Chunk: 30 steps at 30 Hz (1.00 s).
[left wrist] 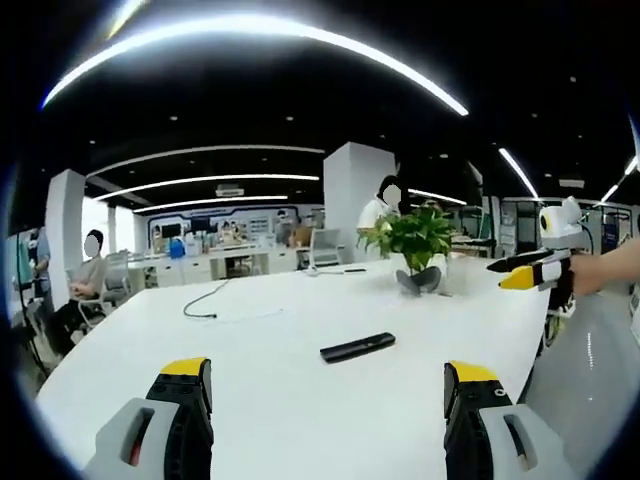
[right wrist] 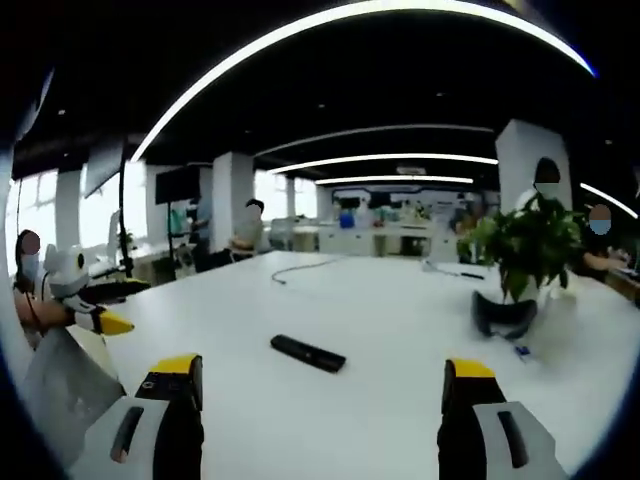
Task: Press the specified remote control buttons in sequence, fully releasing each button before pressing the next.
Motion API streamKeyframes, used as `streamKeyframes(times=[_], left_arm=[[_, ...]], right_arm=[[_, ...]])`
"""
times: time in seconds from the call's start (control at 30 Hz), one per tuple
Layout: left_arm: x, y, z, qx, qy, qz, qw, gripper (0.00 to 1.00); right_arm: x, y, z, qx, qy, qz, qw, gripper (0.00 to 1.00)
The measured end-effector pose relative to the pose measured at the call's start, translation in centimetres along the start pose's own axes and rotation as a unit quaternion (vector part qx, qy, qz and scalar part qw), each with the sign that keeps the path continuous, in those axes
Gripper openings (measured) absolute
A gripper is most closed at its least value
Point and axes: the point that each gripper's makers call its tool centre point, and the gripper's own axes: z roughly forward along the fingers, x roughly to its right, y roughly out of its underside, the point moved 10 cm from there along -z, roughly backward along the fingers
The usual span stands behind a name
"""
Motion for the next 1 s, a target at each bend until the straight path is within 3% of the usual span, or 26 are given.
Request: streamKeyframes(times=[0.07,0.2,0.3,0.5,0.67,0.77,1.0], left_arm=[[0.2,-0.1,0.1,-0.002,0.000,0.020,0.9998,1.00],[0.3,-0.3,0.0,0.004,-0.002,0.023,0.9997,1.00],[-0.1,-0.6,-0.2,0.024,-0.016,-0.016,0.9994,1.00],[-0.7,-0.8,-0.7,0.047,-0.038,-0.049,0.9970,1.00],[-0.4,-0.8,-0.8,0.042,-0.039,-0.075,0.9955,1.00],[-0.3,-1.0,-1.1,0.035,-0.046,-0.078,0.9953,0.90],[-0.5,-0.7,-1.3,0.017,-0.057,-0.092,0.9940,0.91]], right_arm=[[0.0,0.2,-0.2,-0.007,-0.001,-0.009,0.9999,0.99],[-0.6,0.7,0.3,-0.025,-0.019,-0.015,0.9994,0.99],[-0.9,0.8,0.6,-0.029,-0.031,-0.031,0.9986,0.99],[-0.7,0.6,-0.2,-0.017,-0.014,-0.029,0.9993,0.99],[-0.5,0.6,-0.6,-0.015,-0.007,-0.022,0.9996,0.97],[-0.7,0.7,-0.7,-0.020,-0.017,-0.009,0.9996,0.94],[0.0,0.8,-1.3,-0.005,-0.022,0.035,0.9991,0.90]])
